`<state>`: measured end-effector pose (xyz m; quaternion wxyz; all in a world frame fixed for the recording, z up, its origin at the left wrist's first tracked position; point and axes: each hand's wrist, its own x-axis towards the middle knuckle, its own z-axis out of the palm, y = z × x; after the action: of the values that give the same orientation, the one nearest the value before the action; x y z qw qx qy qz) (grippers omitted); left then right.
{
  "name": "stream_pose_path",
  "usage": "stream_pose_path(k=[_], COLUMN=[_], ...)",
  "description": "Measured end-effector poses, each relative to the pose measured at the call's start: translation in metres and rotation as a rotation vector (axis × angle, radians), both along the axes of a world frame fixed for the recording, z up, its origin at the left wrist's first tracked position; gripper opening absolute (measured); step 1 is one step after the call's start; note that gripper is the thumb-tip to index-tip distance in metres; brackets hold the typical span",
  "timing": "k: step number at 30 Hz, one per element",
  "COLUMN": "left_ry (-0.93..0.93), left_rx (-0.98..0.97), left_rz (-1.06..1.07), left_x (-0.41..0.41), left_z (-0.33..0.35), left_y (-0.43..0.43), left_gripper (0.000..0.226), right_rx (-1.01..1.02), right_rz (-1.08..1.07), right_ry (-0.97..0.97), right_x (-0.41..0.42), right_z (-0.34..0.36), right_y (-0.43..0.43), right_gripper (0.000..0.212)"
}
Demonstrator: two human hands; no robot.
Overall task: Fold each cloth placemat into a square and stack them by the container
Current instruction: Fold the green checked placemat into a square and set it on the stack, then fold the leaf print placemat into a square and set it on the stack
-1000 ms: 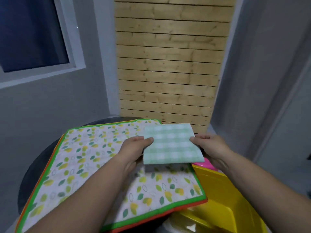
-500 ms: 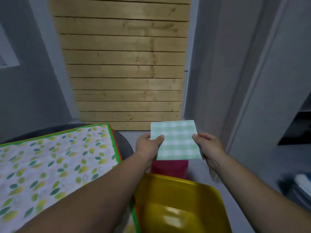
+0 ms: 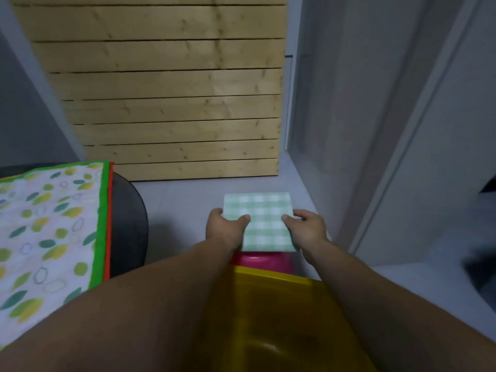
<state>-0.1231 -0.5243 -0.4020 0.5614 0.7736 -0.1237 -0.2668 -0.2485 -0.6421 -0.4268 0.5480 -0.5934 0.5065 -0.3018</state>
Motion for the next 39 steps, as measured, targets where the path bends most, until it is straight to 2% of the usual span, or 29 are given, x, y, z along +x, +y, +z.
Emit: stream_pose_path(k=[6, 10, 15, 19, 22, 28, 33, 35, 39], left_ry=[-0.053, -0.089, -0.062, -0.074, -0.109, -0.161, -0.09, -0.047, 0.0], left_rx=[0.111, 0.202, 0.244, 0.274, 0.291, 0.231, 0.038, -0.056, -0.196], left_rz=[-0.017, -0.049, -0.12, -0.142, -0.11, -0.091, -0.117, -0.153, -0.304], left_x=[0.021, 0.02, 0.02, 0.031, 0.027, 0.002, -0.025, -0.034, -0.044], left_z=[-0.024, -0.038, -0.048, -0.065, -0.053, 0.006, 0.082, 0.117, 0.181], left_y=[-0.01, -0.011, -0.012, -0.02, -0.02, -0.016, 0.019, 0.049, 0.133], left_gripper=[0.087, 0.09, 0.057, 0.073, 0.076, 0.075, 0.077, 0.065, 0.02], right_rx=[-0.033, -0.076, -0.154, -0.209, -0.258, -0.249, -0.295, -0.312, -0.353], right_rz=[-0.031, 0.009, 0.033, 0.068, 0.063, 0.025, 0.079, 0.127, 0.302], right_ry=[0.072, 0.145, 0.221, 0.23, 0.252, 0.211, 0.037, -0.033, -0.101], right_x=[0.022, 0.025, 0.019, 0.017, 0.016, 0.005, -0.021, -0.033, -0.054], right_z=[-0.021, -0.034, -0.052, -0.054, -0.049, -0.02, 0.058, 0.096, 0.165], right_y=[-0.019, -0.02, -0.014, -0.01, -0.008, 0.004, 0.052, 0.084, 0.16], right_gripper=[0.039, 0.028, 0.027, 0.032, 0.032, 0.031, 0.017, 0.012, 0.005])
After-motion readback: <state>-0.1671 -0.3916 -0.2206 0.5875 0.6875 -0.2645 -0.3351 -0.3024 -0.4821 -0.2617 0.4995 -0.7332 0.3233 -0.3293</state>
